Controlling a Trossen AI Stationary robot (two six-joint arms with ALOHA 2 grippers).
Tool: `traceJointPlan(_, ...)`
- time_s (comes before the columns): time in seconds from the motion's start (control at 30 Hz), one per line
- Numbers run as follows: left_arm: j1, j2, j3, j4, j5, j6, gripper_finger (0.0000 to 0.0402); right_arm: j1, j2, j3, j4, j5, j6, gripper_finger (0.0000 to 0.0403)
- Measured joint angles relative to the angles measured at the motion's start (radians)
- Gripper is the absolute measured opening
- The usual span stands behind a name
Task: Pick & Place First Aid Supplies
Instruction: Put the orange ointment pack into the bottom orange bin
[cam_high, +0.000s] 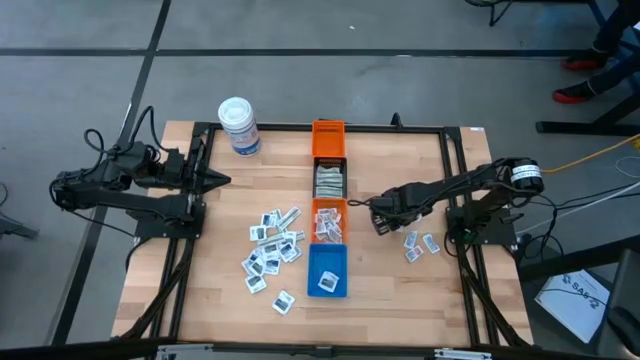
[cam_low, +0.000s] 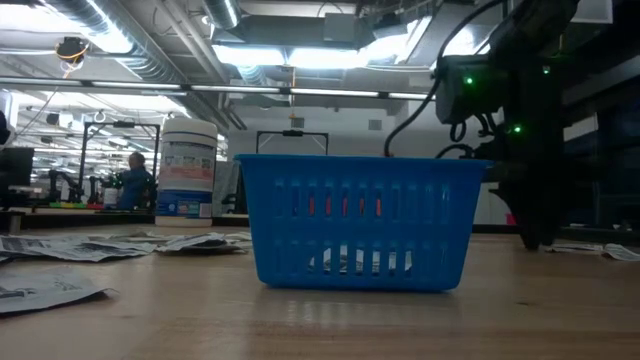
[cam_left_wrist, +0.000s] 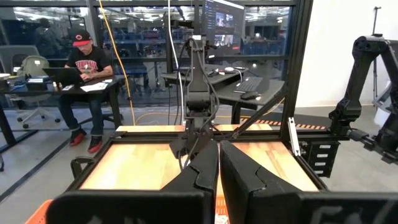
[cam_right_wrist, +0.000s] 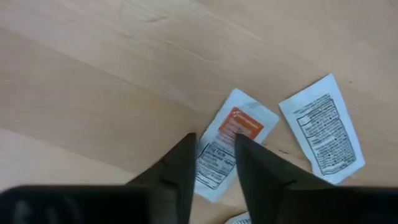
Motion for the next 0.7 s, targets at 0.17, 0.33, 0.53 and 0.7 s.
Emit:
traceJointPlan(0.17,0.0,0.0,0.0,0.0,0.0,0.0,0.0008,0.001,0.001,0.0,0.011,-0.004,0.0,0.0037)
traceJointPlan(0.33,0.0,0.0,0.0,0.0,0.0,0.0,0.0008,0.009,0.001,-0.001,0.016,0.001,-0.004,0.0008)
traceJointPlan(0.53,0.0,0.0,0.0,0.0,0.0,0.0,0.0011,0.031,0.001,-0.001,0.024,0.01,-0.007,0.0006)
traceJointPlan(0.7,0.0,0.0,0.0,0.0,0.0,0.0,0.0012,0.04,0.003,0.025,0.012,0.005,-0.03,0.0007)
